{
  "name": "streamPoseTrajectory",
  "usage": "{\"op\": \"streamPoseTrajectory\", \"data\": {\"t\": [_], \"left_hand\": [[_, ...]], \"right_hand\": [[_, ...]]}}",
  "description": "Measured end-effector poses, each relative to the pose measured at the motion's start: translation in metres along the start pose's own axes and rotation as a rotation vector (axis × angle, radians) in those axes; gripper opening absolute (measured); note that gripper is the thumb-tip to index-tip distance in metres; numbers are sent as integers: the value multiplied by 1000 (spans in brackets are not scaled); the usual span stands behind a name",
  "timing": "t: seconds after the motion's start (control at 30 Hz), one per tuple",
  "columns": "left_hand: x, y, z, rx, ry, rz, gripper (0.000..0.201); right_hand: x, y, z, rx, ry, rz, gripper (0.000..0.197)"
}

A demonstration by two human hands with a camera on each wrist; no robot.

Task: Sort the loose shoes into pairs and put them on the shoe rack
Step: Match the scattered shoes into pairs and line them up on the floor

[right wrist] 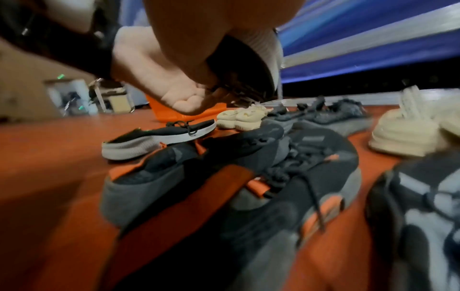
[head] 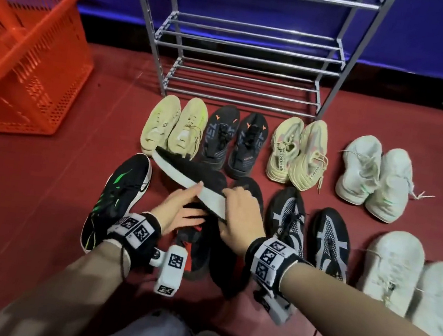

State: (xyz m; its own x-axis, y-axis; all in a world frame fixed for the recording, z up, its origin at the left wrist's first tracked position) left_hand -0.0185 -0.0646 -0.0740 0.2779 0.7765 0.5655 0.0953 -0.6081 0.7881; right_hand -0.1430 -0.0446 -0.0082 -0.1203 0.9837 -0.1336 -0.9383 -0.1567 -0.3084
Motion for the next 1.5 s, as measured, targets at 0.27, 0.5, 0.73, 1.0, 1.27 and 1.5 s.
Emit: {"op": "streamPoseTrajectory", "data": {"t": [0.27,0.5,0.73,1.0,1.27,1.5], "left_hand": [[-10,23,7,114,183,-181,61],[6,50,-32,88,-63,-328,57],[-12,31,46,89,407,-223,25],[-17,-26,80,-111,546,-55,22],[-16,-45,102,-225,574,-1,22],[-9,-23,122,-290,598,-77,15]], "right_hand": [[0,26,8,-463,124,-115,69],[7,46,-52,-1378,-478,-658,19],[5,111,-39,-1862,-215,-840,45],[34,157,-50,-1947,-82,-1027,57],[33,127,-60,-1817,-208,-981,18],[15,84,-63,-1764,-281,-893,19]]}}
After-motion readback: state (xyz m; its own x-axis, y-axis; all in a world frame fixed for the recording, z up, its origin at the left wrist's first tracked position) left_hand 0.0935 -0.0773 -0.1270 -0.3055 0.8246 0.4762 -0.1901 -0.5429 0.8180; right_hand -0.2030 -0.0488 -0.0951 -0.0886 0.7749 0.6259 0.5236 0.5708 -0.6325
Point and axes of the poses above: each hand's wrist, its own x-axis away from the middle knuckle, its own z-axis out of the back of the hand, y = z × x, the point moved 9 cm from there along -x, towards the middle knuckle, and after that the axes turned 6 degrees about -z, right-handed, at the moved point
